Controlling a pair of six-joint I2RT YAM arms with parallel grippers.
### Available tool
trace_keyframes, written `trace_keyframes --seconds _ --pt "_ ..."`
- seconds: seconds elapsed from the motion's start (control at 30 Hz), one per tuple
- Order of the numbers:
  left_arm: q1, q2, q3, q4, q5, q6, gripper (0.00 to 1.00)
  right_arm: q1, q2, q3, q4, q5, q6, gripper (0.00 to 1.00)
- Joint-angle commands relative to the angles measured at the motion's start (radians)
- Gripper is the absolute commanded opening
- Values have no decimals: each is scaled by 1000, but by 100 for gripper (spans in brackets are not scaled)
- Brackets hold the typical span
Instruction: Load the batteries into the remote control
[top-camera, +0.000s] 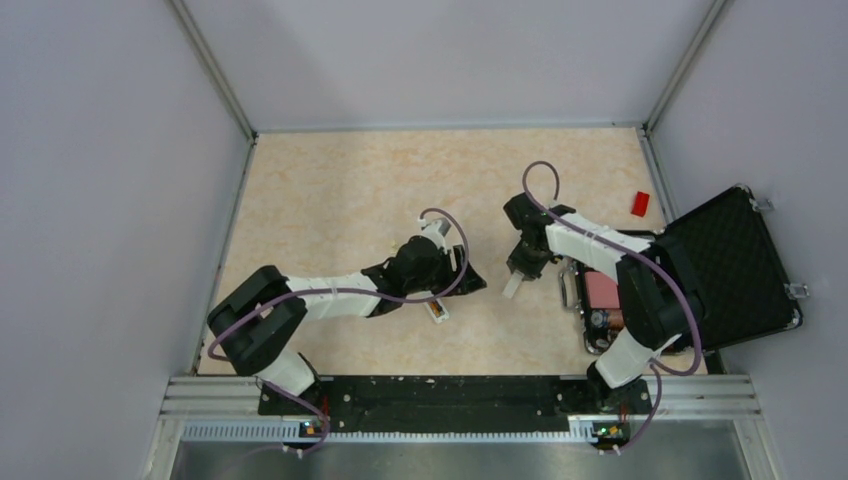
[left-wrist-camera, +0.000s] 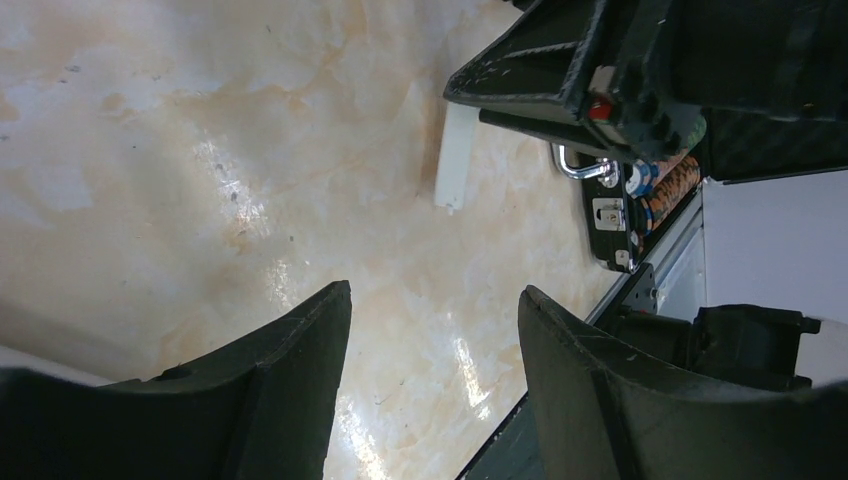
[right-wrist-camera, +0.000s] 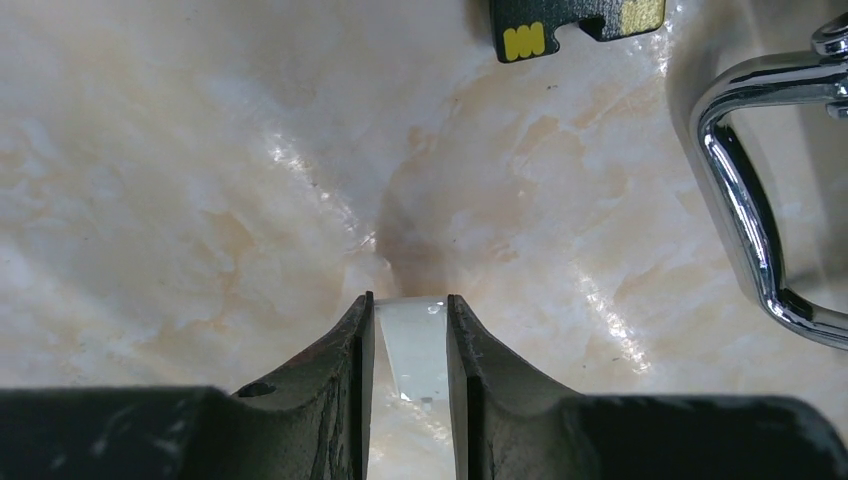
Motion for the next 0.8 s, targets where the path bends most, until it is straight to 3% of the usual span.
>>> trace_keyframes --seconds 0.0,0.6,0.77 --pt "-16 45 39 100 31 17 67 -3 -83 22 1 -21 -16 26" --pt "-40 196 87 280 115 -73 67 -4 -250 -29 43 -181 34 26" --pt "-40 214 96 305 117 -100 63 -5 -261 -41 64 -206 48 26"
